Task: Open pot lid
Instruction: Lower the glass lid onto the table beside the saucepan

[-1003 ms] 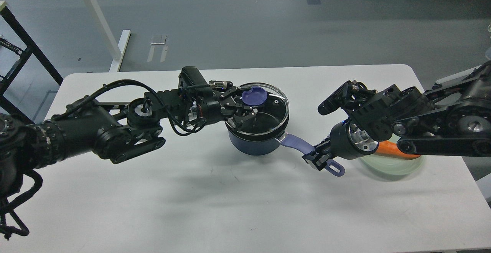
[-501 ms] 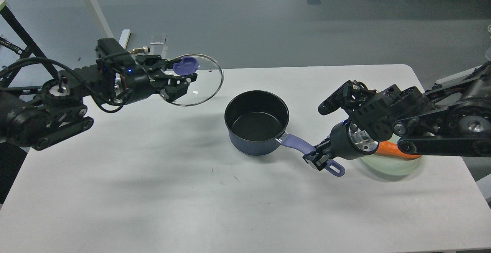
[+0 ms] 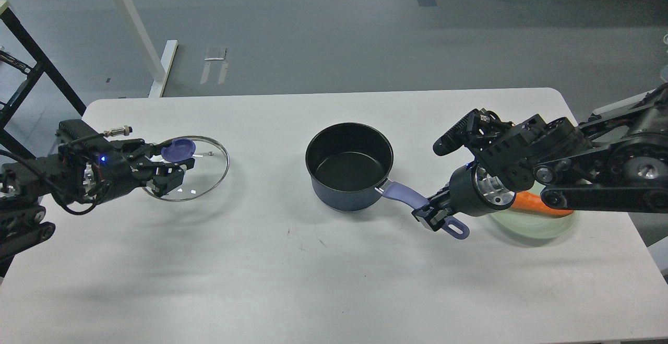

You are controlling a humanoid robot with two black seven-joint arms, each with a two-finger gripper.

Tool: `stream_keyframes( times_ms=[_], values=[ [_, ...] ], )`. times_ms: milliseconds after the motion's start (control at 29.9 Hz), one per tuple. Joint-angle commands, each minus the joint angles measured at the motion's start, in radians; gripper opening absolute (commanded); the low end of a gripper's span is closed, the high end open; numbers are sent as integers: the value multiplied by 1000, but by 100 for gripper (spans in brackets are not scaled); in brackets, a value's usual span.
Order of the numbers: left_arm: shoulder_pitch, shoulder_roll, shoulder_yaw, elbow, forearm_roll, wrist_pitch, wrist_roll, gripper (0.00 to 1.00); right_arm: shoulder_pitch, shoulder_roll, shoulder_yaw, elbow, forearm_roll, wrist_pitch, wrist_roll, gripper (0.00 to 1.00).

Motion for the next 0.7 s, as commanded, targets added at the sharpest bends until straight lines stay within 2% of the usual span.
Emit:
stream_keyframes(
  times_ms=[0, 668],
  values=[
    [22, -6, 0, 20, -1, 7, 1, 48, 3, -2, -2, 1, 2, 0, 0, 26],
    [37, -26, 21, 32, -3, 9, 1, 49, 8, 2, 0, 0, 8, 0, 0, 26]
  ],
)
